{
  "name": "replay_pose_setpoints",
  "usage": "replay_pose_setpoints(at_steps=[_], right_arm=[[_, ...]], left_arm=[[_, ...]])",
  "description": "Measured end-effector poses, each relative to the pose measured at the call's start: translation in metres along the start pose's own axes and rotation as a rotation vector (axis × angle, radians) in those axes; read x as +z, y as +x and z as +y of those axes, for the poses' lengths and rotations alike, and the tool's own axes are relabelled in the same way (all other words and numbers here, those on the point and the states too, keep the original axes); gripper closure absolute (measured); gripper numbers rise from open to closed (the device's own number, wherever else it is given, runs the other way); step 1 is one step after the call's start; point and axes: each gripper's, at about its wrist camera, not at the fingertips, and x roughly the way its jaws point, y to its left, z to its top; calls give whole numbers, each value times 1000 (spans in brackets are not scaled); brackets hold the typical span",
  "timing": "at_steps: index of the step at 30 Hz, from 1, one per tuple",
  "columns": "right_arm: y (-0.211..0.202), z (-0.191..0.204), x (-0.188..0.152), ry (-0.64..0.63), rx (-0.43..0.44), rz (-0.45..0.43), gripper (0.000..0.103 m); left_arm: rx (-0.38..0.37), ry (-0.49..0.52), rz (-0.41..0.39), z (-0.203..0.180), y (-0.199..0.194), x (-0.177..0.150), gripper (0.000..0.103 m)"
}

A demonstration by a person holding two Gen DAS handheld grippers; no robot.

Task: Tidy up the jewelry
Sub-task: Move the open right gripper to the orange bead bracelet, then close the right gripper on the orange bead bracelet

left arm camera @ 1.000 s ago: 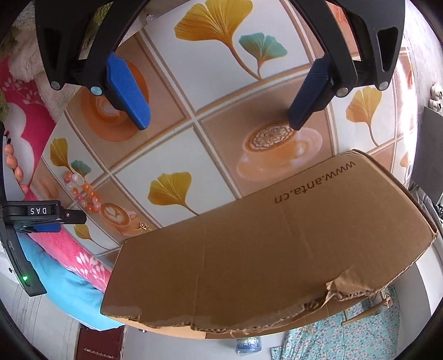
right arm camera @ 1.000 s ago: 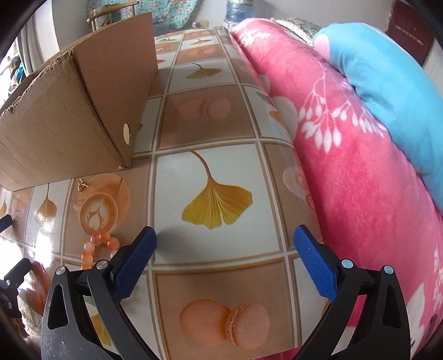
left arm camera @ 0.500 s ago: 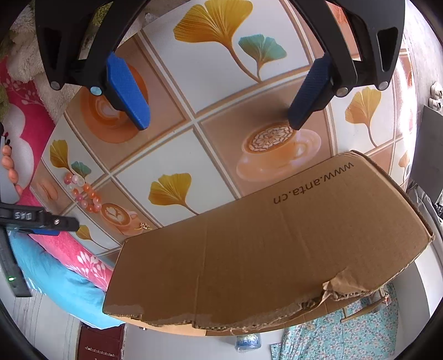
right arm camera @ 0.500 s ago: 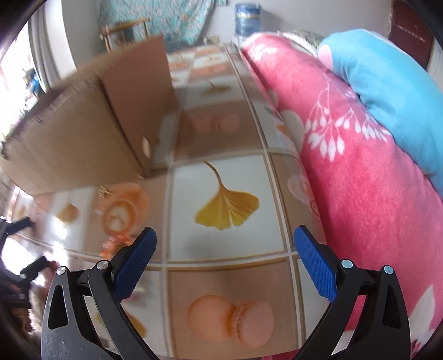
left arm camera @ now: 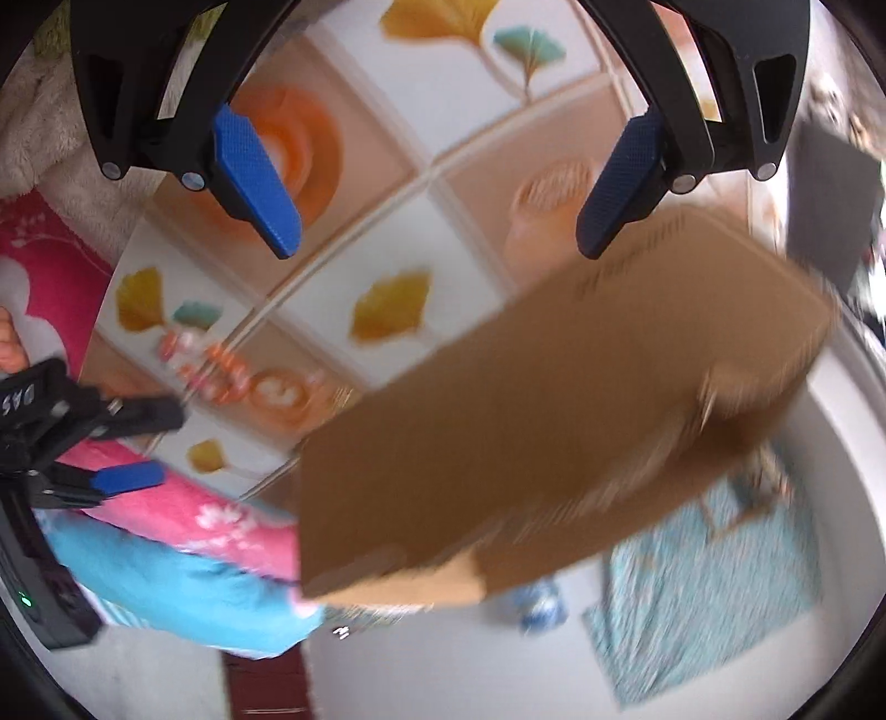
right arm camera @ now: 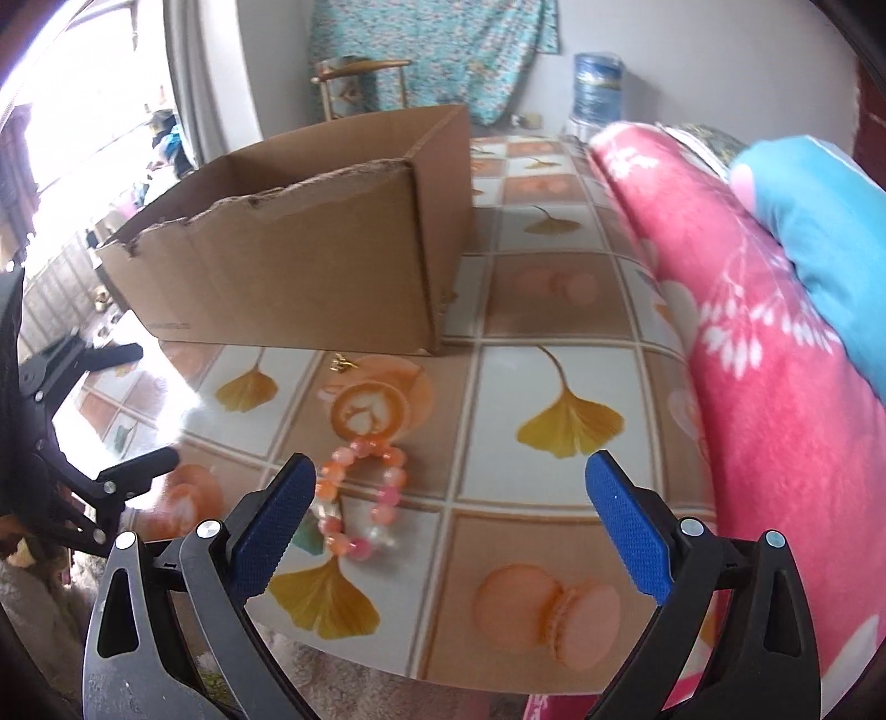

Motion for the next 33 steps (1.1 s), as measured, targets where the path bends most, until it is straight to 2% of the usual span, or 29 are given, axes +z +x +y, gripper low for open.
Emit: replay_pose_setpoints(at_steps=[2,6,8,9,11,13,15,17,22,33], right_arm=[[3,2,-1,-11,18,2,19],[10,0,-3,-2,57,28,41],[15,0,-4,0,88,46,52],[17,0,-5,-2,97,51,56],[22,3,-6,-19,108,65,65],[23,5,-5,-42,101,63,69],[25,5,-4,-53,103,68,88],[26,2,-4,-46,112,72,95],[24,-3,-5,-30,99,64,95],[22,-5,-7,-13,119,48,95]], left_arm=[[7,40,-31,-9,3,12,7],[7,94,-84,-18,8,29,21],[-15,107,-89,-21,13,37,39],[-23,113,-89,-22,16,41,42],[-52,136,-83,-27,23,47,56],[-70,173,-79,-33,29,51,65],[-90,197,-77,-39,33,53,72],[-110,210,-67,-45,40,56,80],[-114,226,-40,-53,54,61,89],[-130,196,17,-48,74,68,89]])
